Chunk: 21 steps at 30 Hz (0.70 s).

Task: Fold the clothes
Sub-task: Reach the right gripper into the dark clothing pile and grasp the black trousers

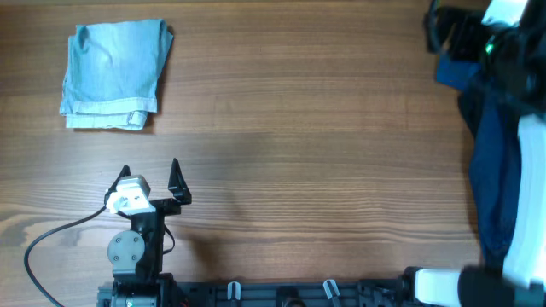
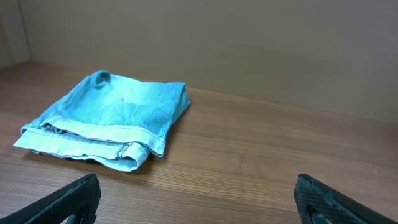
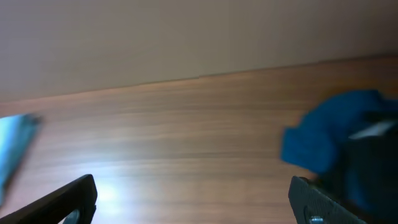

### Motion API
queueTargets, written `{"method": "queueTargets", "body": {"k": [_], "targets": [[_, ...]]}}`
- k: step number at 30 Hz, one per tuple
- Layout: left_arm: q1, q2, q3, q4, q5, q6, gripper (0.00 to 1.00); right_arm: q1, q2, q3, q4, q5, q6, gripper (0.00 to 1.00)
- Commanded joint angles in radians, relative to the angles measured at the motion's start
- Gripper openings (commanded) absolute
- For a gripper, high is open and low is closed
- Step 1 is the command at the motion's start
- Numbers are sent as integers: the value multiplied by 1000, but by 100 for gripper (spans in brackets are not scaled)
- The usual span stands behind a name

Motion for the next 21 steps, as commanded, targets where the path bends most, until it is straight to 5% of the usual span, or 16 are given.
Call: {"method": "queueTargets", "body": {"k": [1, 12, 21], "targets": [[5, -3, -6, 3, 2, 23, 100, -100, 113, 32, -9, 105, -91, 100], [5, -3, -6, 3, 2, 23, 100, -303, 322, 32, 58, 121, -88, 100], [5, -3, -6, 3, 2, 23, 100, -310, 436, 32, 160, 156, -88, 73]]}}
